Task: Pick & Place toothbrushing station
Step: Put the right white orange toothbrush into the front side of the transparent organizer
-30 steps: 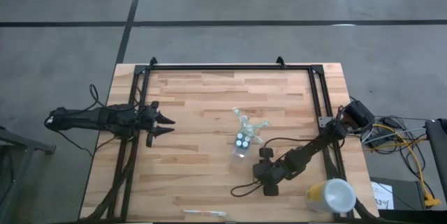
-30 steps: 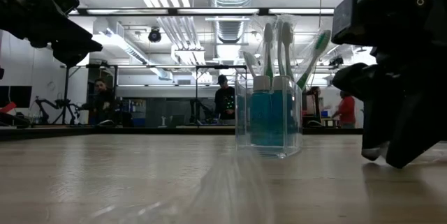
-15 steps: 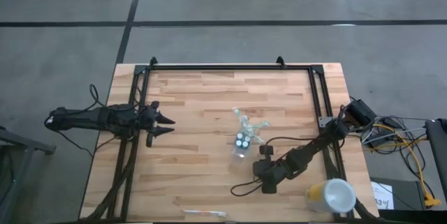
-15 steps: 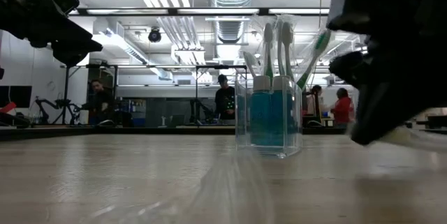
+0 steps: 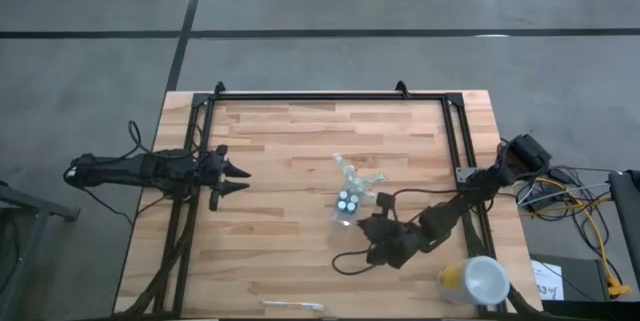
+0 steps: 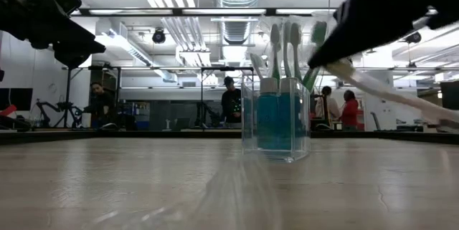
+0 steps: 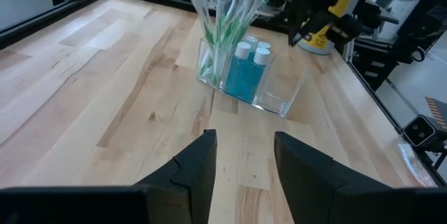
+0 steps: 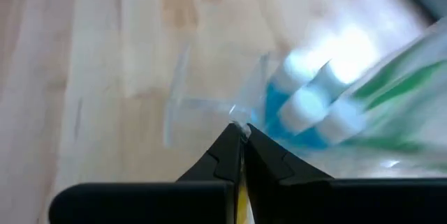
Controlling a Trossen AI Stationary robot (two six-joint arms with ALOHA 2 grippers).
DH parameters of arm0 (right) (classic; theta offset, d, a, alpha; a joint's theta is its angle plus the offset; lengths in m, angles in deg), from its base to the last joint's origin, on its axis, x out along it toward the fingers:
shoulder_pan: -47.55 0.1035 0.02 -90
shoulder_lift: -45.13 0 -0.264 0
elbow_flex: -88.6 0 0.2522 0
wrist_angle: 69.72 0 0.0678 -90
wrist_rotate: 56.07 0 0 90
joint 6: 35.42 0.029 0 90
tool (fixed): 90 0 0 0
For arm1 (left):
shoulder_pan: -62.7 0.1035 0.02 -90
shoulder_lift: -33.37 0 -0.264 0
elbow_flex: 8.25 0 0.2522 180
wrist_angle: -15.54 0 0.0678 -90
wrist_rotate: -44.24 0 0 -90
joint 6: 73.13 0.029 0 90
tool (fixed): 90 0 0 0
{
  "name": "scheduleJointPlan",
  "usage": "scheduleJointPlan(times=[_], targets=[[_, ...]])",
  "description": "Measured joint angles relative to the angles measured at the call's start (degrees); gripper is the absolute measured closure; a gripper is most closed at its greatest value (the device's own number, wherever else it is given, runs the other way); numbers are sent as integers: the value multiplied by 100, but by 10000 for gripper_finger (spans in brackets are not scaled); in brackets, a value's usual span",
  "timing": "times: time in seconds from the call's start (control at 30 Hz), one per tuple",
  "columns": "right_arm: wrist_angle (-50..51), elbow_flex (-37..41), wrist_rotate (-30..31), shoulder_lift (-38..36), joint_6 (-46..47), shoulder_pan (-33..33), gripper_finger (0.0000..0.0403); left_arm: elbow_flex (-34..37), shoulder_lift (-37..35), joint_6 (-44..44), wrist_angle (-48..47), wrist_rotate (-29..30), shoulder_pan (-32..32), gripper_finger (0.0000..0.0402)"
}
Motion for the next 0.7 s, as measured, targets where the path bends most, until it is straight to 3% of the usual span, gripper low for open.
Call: scheduleJointPlan(times=[0.23, 0.47, 0.7], targets=[[-635, 0, 279, -61, -209, 32, 394, -1, 0, 0, 0, -2, 0, 252], [-1408, 3, 1025, -61, -589, 125, 394, -1, 0, 0, -1, -4, -1, 252], [-3110, 13, 1943, -61, -1549, 94, 394, -1, 0, 0, -2, -11, -1, 252]])
